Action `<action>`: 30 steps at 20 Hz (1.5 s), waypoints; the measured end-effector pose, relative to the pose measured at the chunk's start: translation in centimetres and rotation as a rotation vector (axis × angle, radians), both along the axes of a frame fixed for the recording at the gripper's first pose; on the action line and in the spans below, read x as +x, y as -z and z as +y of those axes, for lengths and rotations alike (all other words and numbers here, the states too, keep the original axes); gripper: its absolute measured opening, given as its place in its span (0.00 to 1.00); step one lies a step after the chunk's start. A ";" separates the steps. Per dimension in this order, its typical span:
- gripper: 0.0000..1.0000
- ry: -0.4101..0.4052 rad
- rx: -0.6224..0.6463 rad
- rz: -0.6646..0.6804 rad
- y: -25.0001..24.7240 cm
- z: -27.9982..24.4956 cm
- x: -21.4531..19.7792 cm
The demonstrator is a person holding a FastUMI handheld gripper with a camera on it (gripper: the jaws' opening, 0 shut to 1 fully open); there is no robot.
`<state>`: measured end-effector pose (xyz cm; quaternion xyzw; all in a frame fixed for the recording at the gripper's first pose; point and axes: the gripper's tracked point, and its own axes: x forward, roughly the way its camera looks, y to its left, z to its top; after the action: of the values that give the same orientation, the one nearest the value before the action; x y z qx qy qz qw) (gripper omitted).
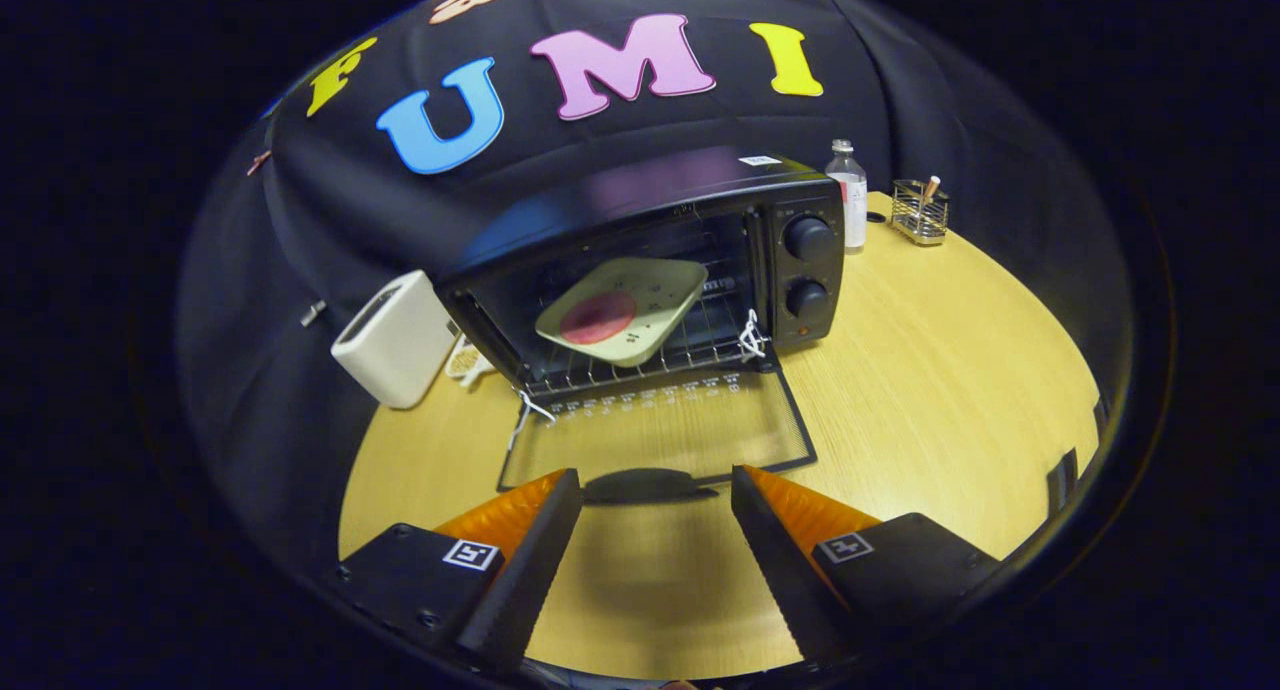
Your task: Open the toaster oven, put the food inside, and close the toaster oven door.
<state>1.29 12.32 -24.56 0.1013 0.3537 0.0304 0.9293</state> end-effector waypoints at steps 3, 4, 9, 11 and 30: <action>0.99 -0.045 -0.049 0.071 2.9 0.2 -1.7; 1.00 -0.058 -0.066 0.096 3.8 0.3 -2.1; 0.99 -0.121 -0.181 0.137 7.0 0.2 -1.9; 1.00 -0.121 -0.195 0.147 7.8 0.2 -1.3; 1.00 -0.191 -0.220 -0.026 0.8 1.6 3.5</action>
<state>4.75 13.92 -25.33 -0.0358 0.3511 0.0813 0.9321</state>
